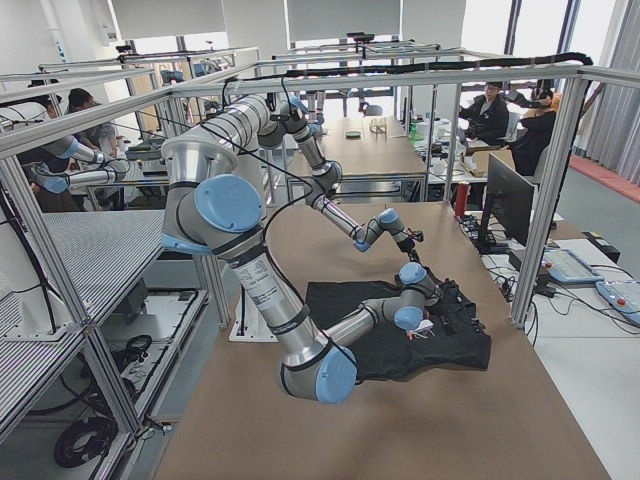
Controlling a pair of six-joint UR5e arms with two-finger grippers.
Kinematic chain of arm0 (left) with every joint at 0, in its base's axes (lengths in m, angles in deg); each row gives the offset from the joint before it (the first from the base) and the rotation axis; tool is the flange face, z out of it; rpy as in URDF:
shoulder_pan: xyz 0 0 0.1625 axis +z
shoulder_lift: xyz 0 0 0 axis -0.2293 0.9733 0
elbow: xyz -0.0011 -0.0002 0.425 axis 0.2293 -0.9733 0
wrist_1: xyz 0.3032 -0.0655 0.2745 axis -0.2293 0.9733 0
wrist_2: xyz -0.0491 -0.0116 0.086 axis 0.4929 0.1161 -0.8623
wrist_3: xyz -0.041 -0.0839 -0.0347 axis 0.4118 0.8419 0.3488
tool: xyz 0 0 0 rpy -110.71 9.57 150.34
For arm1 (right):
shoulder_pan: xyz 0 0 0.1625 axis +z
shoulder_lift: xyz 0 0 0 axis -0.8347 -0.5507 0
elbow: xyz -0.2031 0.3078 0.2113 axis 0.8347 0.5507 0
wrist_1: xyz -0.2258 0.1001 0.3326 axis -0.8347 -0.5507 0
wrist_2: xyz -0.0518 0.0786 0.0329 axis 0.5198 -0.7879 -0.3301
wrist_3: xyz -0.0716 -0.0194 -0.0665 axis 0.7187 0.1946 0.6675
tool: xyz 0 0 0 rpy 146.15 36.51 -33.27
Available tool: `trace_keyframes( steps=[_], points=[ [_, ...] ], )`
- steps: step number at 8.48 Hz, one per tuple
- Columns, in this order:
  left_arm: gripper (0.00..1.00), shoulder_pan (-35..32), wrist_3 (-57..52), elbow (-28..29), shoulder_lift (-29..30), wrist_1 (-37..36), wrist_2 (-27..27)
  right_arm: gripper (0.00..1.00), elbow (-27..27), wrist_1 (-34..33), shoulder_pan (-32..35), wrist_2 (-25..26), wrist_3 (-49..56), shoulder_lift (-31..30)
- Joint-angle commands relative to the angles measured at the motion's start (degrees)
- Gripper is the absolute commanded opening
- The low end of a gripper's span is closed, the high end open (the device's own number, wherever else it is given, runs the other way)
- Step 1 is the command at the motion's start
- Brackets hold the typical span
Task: Fold clothes
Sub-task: 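Grasp each sleeve edge with left and right grippers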
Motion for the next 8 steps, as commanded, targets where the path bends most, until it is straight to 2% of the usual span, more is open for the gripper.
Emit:
trace_keyframes(
  steps=[1, 2, 4, 5, 7, 8],
  points=[
    [0.00, -0.9, 0.4, -0.8, 1.0, -0.8, 2.4, 0.94, -0.1, 0.8, 0.0, 0.0, 0.0, -0.6],
    [0.00, -1.0, 1.4, -2.6, 1.5, -3.0, 2.4, 0.94, 0.0, 1.6, 0.0, 0.0, 0.0, -1.0],
    [0.00, -0.7, 5.5, -11.8, 3.1, -15.8, 2.3, 0.94, -0.1, 1.7, 0.0, 0.0, 0.0, -1.2],
    [0.00, 0.3, 9.1, -14.3, 6.1, -21.2, 1.6, 0.94, -0.1, 1.7, 0.1, 0.0, 0.0, -1.4],
    [0.00, 6.9, 14.7, -12.9, 16.1, -30.6, -5.7, 0.94, -0.1, 2.6, 0.1, -0.1, 0.1, -2.3],
    [0.00, 8.3, 17.4, -9.8, 21.2, -33.8, -7.3, 0.94, 0.0, 2.9, 0.1, 0.0, 0.1, -2.8]
  ],
)
